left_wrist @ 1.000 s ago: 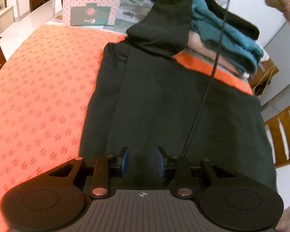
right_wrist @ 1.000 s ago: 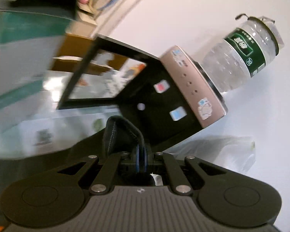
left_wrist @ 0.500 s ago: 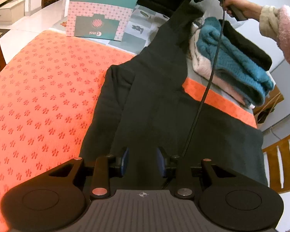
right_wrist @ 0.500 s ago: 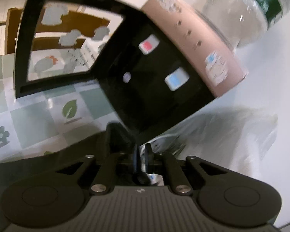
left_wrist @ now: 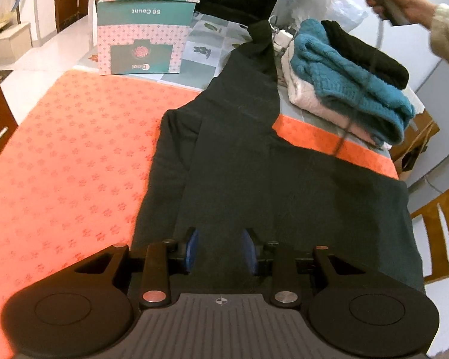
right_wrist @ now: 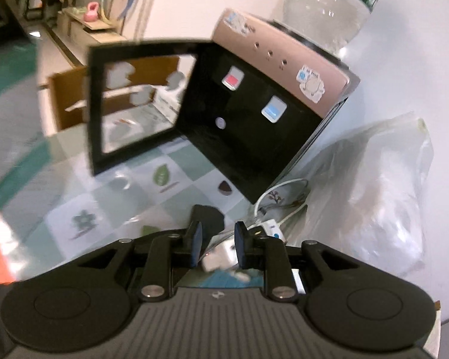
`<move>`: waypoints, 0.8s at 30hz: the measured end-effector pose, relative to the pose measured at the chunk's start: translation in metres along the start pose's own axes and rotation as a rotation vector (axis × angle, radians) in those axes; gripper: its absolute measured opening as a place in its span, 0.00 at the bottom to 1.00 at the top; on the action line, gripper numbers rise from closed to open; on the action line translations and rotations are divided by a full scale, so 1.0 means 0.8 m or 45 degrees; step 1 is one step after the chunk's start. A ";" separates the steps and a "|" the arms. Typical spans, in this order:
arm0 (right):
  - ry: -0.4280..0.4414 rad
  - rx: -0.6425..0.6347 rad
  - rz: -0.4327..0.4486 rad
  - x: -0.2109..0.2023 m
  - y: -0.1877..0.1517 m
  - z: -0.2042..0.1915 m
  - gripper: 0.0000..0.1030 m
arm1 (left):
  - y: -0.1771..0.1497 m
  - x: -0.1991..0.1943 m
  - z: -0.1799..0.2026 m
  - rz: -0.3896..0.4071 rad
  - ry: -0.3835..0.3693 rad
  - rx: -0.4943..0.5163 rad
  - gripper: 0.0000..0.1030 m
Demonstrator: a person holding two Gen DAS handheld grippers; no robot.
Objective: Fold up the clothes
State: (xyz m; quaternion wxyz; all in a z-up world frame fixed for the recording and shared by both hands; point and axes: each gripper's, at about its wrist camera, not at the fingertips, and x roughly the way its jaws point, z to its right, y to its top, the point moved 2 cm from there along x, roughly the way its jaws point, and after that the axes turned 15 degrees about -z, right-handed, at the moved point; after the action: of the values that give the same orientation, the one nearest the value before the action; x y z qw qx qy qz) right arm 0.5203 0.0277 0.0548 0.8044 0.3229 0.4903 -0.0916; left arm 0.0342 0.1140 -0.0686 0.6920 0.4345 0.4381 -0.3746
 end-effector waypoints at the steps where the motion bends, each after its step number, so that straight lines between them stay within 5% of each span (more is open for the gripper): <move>1: 0.016 -0.002 0.003 -0.015 -0.008 -0.005 0.25 | -0.003 -0.005 0.000 -0.004 0.007 -0.001 0.36; 9: 0.178 -0.006 0.007 -0.116 -0.078 -0.061 0.28 | -0.030 -0.034 -0.012 -0.015 0.046 -0.058 0.40; 24: 0.475 0.036 -0.144 -0.107 -0.249 -0.242 0.28 | -0.075 -0.064 -0.033 -0.018 0.047 -0.187 0.47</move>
State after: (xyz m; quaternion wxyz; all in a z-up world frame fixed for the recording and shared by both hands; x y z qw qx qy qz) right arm 0.2441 -0.0230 -0.0185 0.6886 0.3174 0.6468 -0.0821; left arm -0.0448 0.1252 -0.0435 0.7112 0.3865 0.4802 -0.3382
